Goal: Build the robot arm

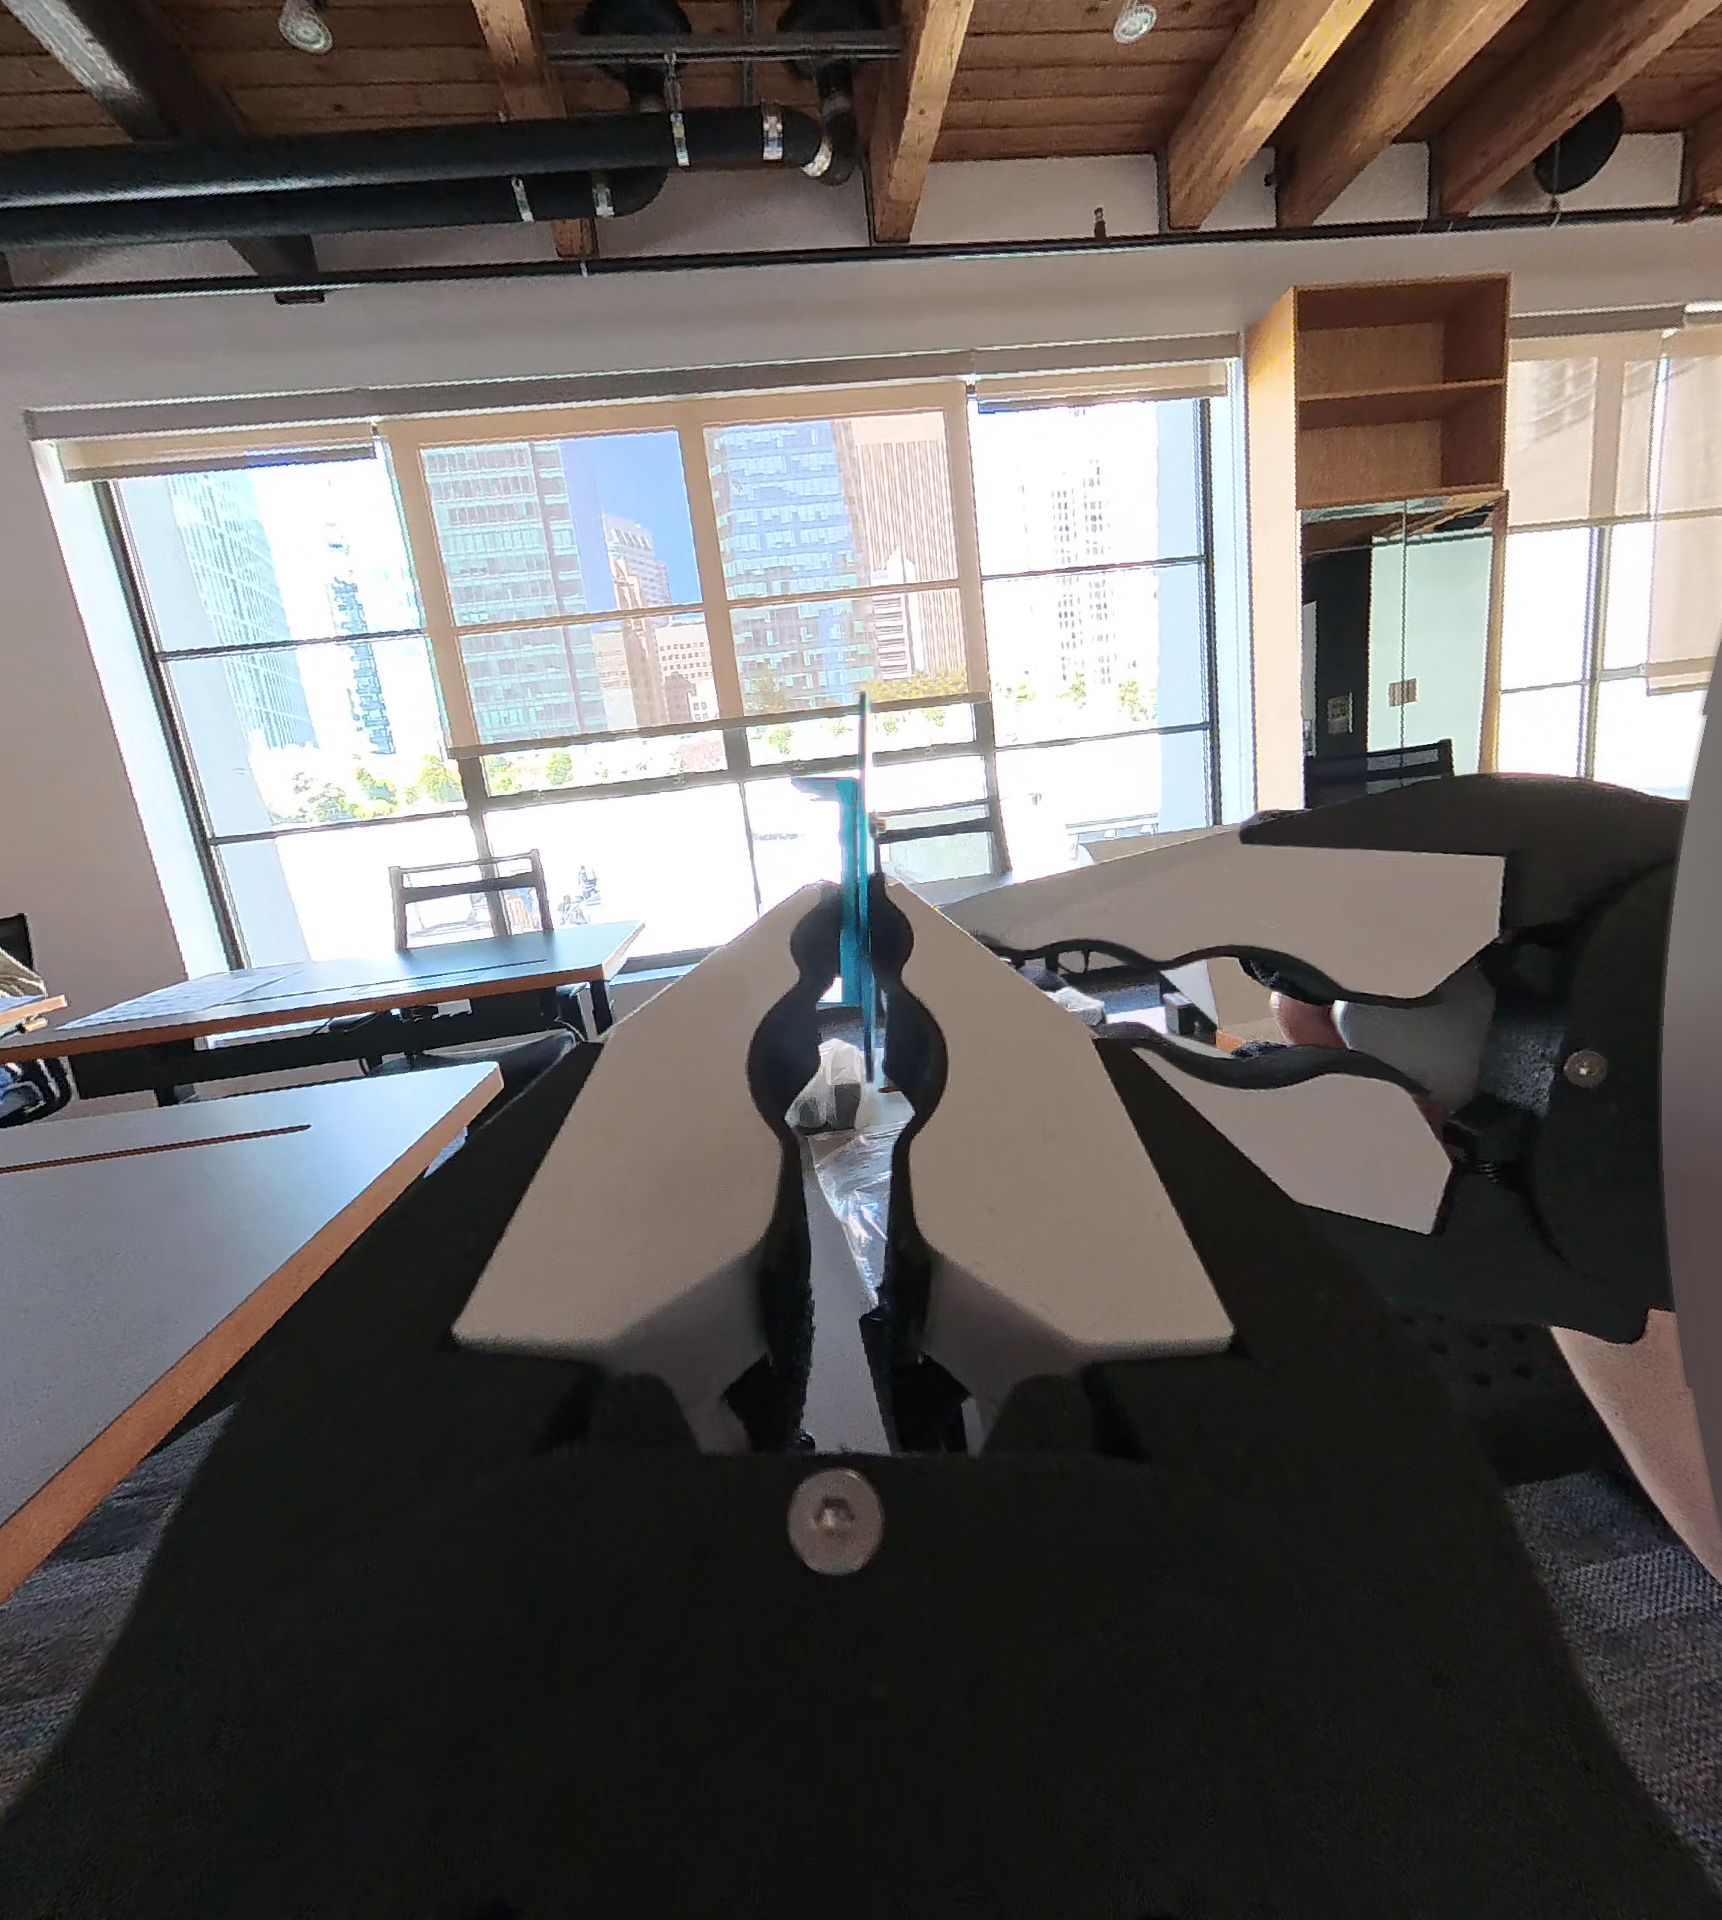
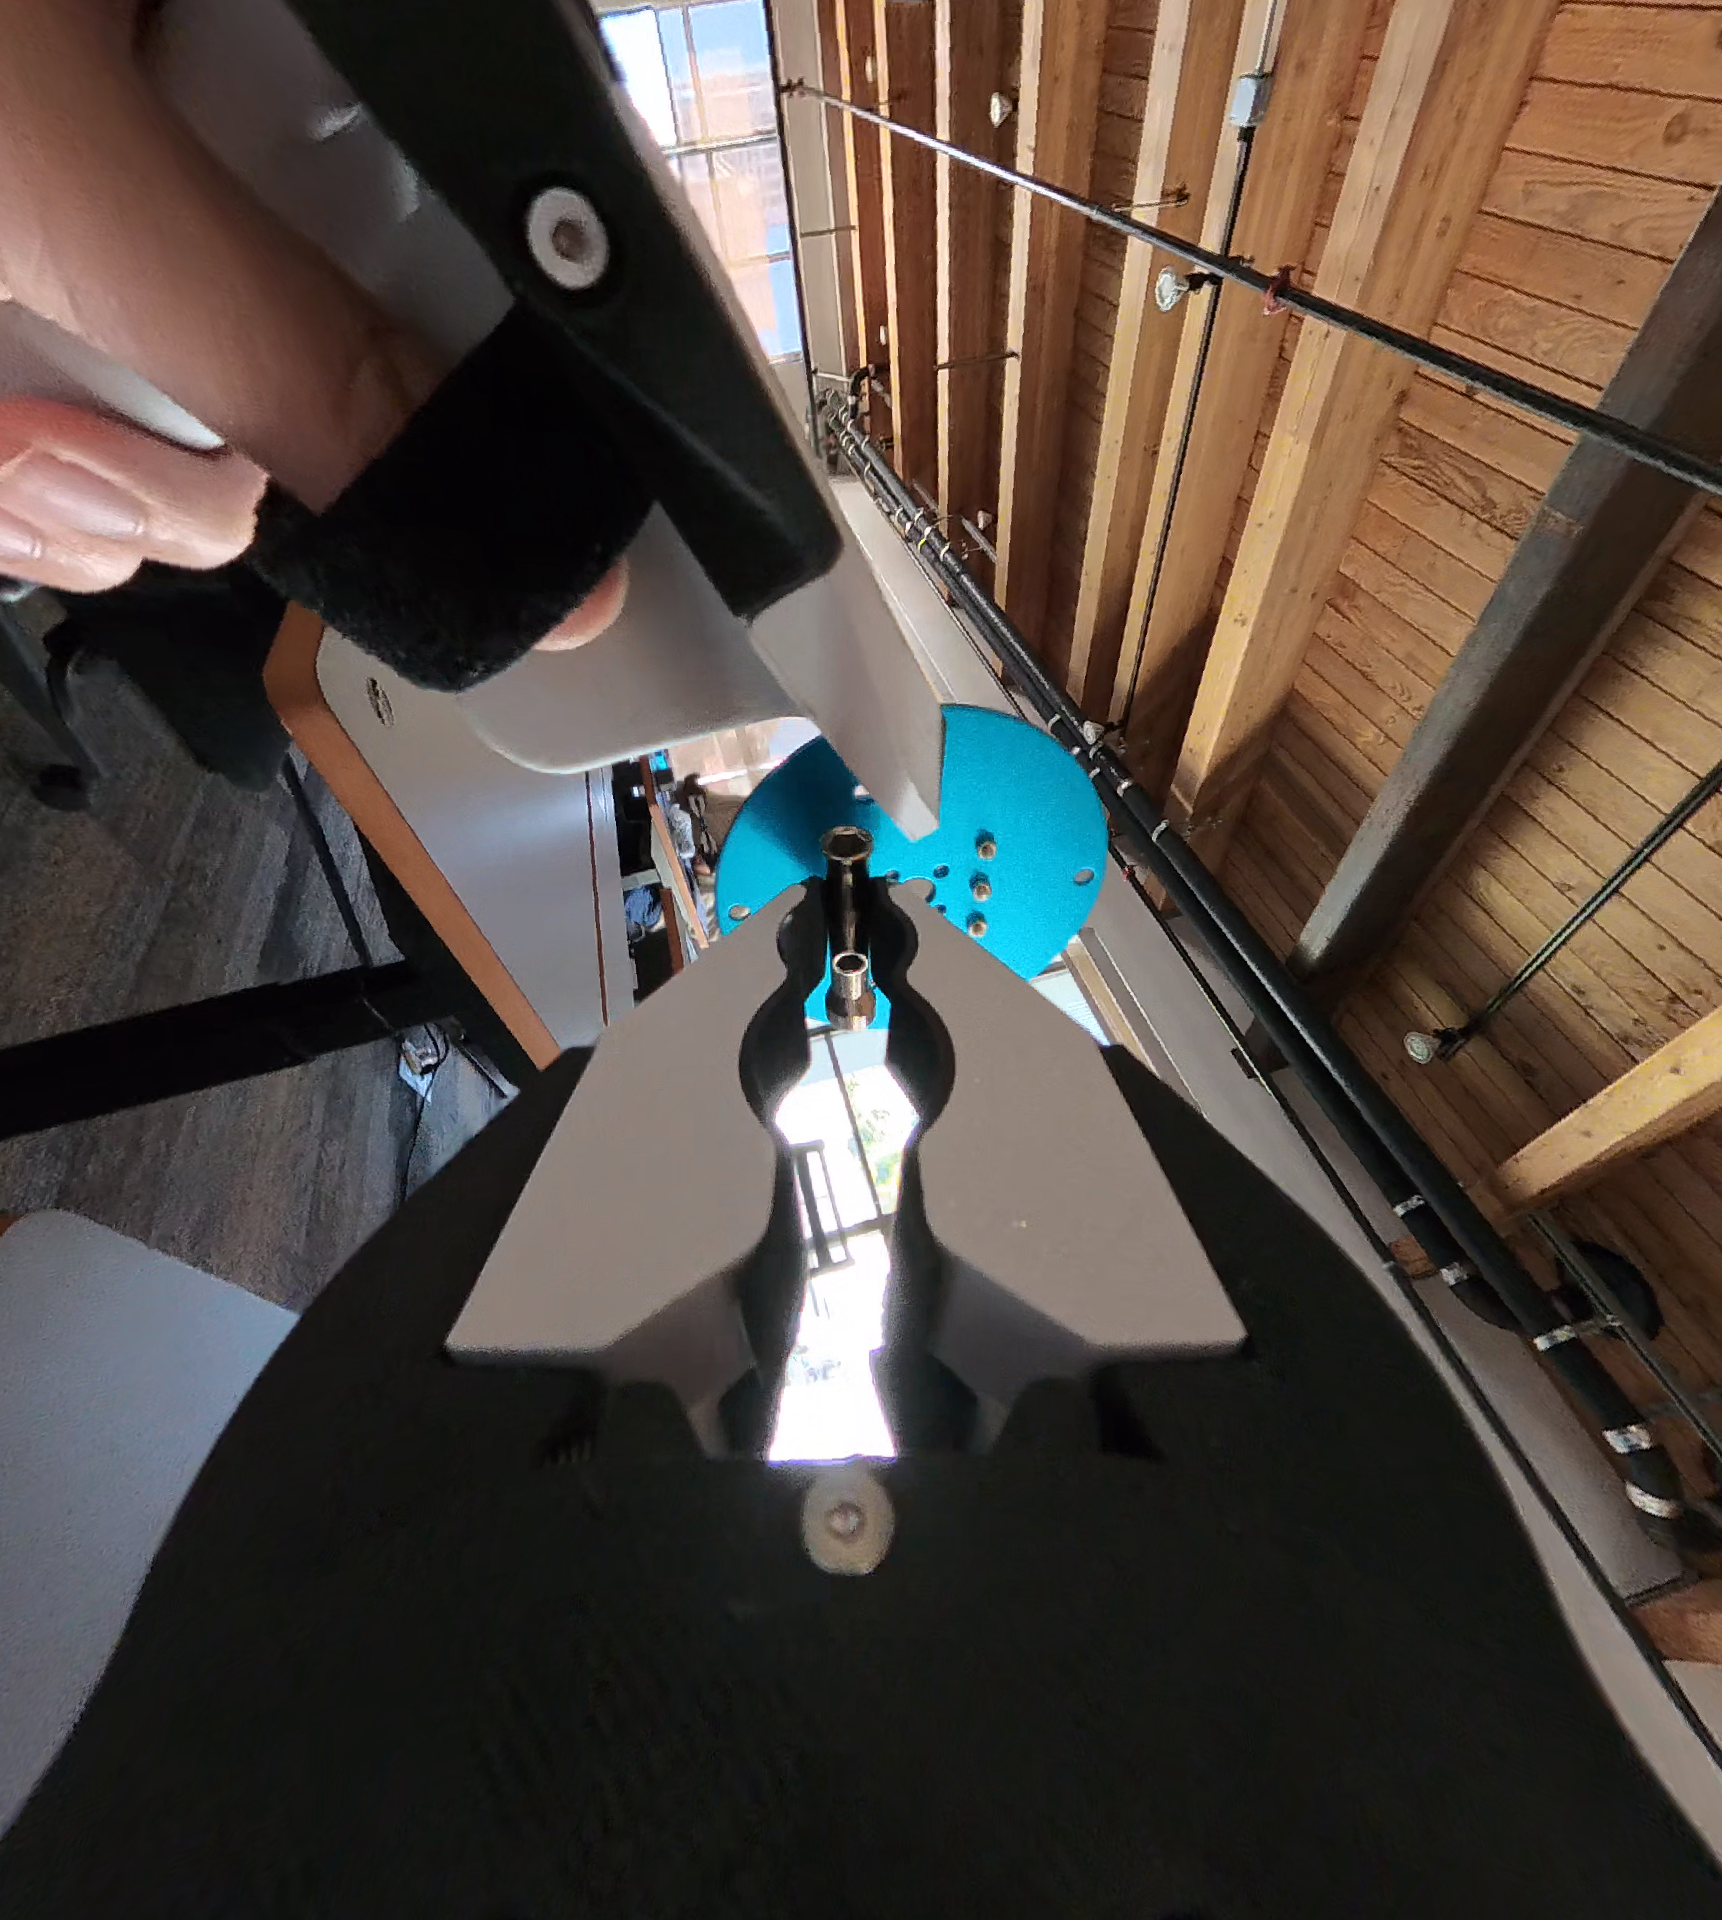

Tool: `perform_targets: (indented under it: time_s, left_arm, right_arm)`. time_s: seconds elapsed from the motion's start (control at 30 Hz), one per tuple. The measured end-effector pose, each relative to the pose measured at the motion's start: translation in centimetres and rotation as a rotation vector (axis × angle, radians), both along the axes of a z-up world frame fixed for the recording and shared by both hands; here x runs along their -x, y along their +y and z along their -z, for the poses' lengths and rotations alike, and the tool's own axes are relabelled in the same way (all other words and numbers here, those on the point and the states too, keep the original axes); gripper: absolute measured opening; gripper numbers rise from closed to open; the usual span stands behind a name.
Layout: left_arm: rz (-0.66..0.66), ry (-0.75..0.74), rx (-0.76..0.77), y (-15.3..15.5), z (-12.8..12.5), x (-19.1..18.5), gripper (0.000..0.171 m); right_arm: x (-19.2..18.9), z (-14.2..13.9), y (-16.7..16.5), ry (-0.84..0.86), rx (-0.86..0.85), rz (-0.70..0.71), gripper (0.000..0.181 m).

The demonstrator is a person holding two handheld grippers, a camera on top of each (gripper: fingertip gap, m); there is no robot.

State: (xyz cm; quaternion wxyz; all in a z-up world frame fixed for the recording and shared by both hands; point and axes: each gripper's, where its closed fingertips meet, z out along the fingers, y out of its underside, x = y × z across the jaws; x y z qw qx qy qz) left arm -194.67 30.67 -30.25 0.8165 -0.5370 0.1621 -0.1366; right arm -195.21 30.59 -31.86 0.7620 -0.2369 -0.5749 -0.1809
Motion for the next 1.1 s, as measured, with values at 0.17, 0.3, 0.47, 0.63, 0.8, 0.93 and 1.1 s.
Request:
perform_targets:
  time_s: [0.17, 0.3, 0.47, 0.63, 0.8, 0.93, 1.1]
  left_arm:
    - [0.013, -0.001, 0.02, 0.2, 0.1, -0.2, 0.003]
    - [0.002, -0.005, 0.045, 0.6, 0.3, -0.3, 0.003]
    - [0.036, -0.072, 0.085, 1.3, 0.6, -0.2, 0.004]
    - [0.019, -0.168, 0.008, 1.3, 0.0, 0.1, 0.003]
    - [-0.074, -0.166, -0.06, 1.7, -0.6, 0.3, 0.005]
    - [-0.041, -0.206, -0.097, 1.6, -0.7, 0.4, 0.005]
    - [-0.014, -0.229, -0.152, 1.2, -0.8, 0.0, 0.006]
  right_arm:
    - [-0.1, 0.0, 0.4, -0.063, -0.03, 0.064, 0.007]
    - [-0.1, 0.3, 0.7, -0.143, -0.098, 0.156, 0.007]
    - [0.0, 0.7, 1.5, -0.192, -0.093, 0.247, 0.007]
    - [0.1, 0.1, 2.0, -0.067, 0.04, 0.238, 0.007]
    - [0.6, -0.3, 2.8, -0.011, 0.015, 0.271, 0.007]
    - [0.7, -0.4, 2.8, 0.057, 0.116, 0.224, 0.007]
    - [0.4, -0.3, 2.7, 0.164, 0.258, 0.149, 0.006]
